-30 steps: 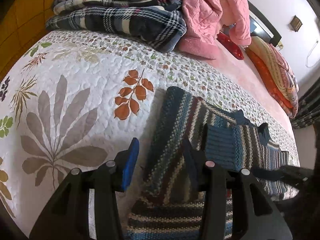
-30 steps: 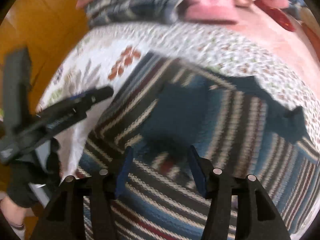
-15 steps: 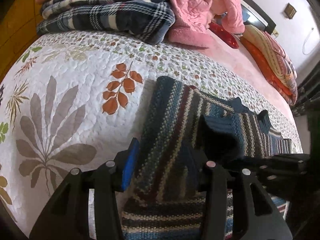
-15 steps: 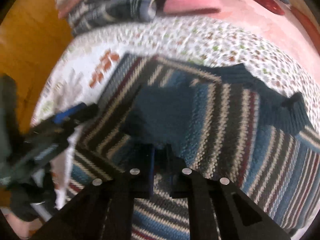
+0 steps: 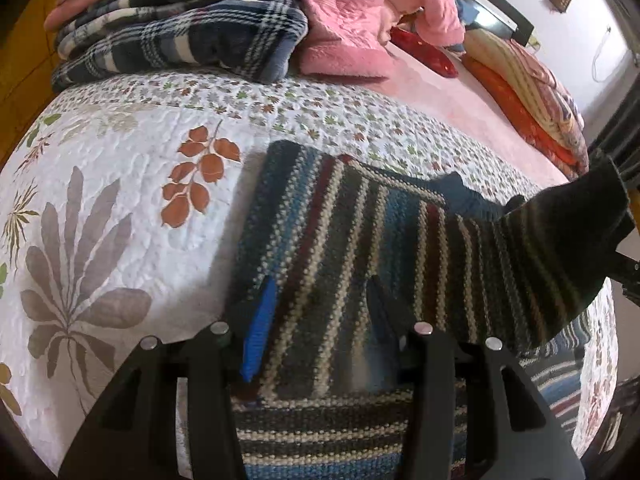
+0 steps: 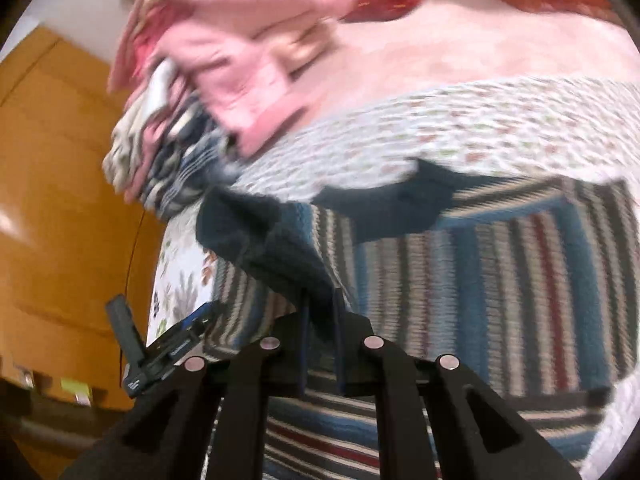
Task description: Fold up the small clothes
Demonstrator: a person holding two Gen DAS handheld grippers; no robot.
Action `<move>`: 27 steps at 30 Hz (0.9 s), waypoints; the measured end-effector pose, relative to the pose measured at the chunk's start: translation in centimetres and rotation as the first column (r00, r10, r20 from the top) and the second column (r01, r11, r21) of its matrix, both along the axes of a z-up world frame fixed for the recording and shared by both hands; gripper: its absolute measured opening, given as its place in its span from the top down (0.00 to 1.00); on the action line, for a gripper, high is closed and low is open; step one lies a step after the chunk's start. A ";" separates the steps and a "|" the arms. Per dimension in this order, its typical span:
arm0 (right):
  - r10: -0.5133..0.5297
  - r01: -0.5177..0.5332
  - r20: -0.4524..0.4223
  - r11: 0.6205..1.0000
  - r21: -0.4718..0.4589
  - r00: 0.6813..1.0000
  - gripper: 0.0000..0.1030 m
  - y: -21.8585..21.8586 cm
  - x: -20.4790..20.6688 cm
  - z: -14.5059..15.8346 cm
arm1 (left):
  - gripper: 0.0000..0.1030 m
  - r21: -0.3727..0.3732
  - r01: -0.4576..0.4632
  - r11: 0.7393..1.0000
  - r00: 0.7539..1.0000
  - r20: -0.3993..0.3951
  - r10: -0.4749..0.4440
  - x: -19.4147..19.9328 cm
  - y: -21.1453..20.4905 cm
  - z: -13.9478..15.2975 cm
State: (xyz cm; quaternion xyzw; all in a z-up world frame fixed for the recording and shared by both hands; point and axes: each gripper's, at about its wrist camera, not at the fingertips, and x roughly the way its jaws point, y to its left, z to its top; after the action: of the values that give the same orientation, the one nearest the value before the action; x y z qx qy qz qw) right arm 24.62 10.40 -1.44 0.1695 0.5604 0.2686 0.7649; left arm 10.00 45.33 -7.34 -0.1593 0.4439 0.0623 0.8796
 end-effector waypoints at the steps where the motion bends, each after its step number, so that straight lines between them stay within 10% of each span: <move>1: -0.019 0.019 -0.013 1.000 0.002 1.000 0.90 -1.2 0.2 -0.4 | 0.55 0.003 0.002 1.000 1.000 -0.002 -0.002 0.1 -0.1 -0.1; 8: -0.097 0.094 -0.159 0.995 -0.021 0.983 0.83 -8.0 -0.2 -6.3 | 0.55 0.010 0.005 1.000 1.000 -0.003 -0.005 0.4 -0.7 -0.1; 12: -0.157 0.165 -0.182 0.986 0.033 0.971 0.44 -11.0 0.2 -7.4 | 0.54 -0.032 0.030 0.999 0.997 0.072 -0.027 0.1 -1.2 1.3; 17: -0.155 0.167 -0.191 0.985 0.045 0.969 0.43 -10.6 2.3 -8.2 | 0.50 -0.064 0.074 0.995 0.993 0.097 -0.067 0.5 -2.7 1.8; 24: -0.112 0.113 -0.176 0.994 -0.002 0.978 0.91 -8.3 3.7 -8.5 | 0.50 -0.061 0.115 0.991 0.993 0.048 -0.112 1.0 -4.2 0.2; 27: -0.090 0.091 -0.149 0.996 0.005 0.985 0.92 -8.5 2.7 -7.0 | 0.50 -0.060 0.129 0.990 0.991 0.023 -0.128 1.1 -4.2 -0.5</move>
State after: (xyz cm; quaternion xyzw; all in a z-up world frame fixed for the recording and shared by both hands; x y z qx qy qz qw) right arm 27.32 1.95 -8.41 0.2188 0.6061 0.2234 0.7314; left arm 11.10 41.10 -7.81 -0.1578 0.4465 -0.0098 0.8807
